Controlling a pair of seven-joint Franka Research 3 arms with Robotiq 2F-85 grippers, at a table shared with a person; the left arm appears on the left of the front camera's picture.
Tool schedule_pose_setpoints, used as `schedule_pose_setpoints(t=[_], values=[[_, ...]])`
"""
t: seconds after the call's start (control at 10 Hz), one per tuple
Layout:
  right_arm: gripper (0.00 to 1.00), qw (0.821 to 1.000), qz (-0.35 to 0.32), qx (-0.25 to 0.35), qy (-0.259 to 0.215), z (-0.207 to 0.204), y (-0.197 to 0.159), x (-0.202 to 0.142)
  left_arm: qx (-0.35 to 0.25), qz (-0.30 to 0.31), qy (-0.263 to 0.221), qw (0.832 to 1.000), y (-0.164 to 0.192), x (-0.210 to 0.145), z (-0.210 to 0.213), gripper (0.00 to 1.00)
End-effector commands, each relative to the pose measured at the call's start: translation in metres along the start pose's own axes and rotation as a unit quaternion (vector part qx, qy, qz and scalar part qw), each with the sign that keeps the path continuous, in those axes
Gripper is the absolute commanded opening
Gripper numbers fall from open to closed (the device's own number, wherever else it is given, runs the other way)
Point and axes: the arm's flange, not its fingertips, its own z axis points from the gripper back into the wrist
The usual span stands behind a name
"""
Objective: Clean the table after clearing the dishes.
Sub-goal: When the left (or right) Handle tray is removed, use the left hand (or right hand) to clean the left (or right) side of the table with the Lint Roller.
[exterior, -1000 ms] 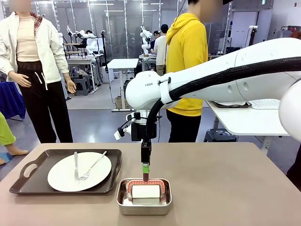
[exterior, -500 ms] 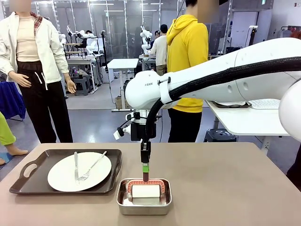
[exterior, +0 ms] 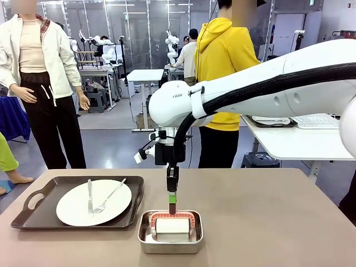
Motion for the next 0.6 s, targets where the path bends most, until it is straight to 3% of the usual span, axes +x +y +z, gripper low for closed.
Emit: schedule_pose_setpoints(t=[0.0, 0.3, 0.4, 0.5], values=[[0.0, 1.0, -0.012, 0.004, -0.023, 0.052, 0.053, -0.037, 0.002, -0.002, 0.005, 1.0, 0.0, -0.002, 0.003, 1.0], [0.0, 0.996, -0.062, -0.031, -0.056, 0.091, 0.081, -0.068, 0.002, -0.002, 0.005, 1.0, 0.0, -0.002, 0.003, 1.0], [0.0, 0.993, -0.098, -0.044, -0.051, 0.097, 0.084, -0.077, 0.002, -0.002, 0.005, 1.0, 0.0, -0.002, 0.003, 1.0], [0.0, 0.98, -0.175, -0.072, -0.064, 0.103, 0.087, -0.091, 0.002, -0.002, 0.005, 1.0, 0.0, -0.002, 0.003, 1.0]])
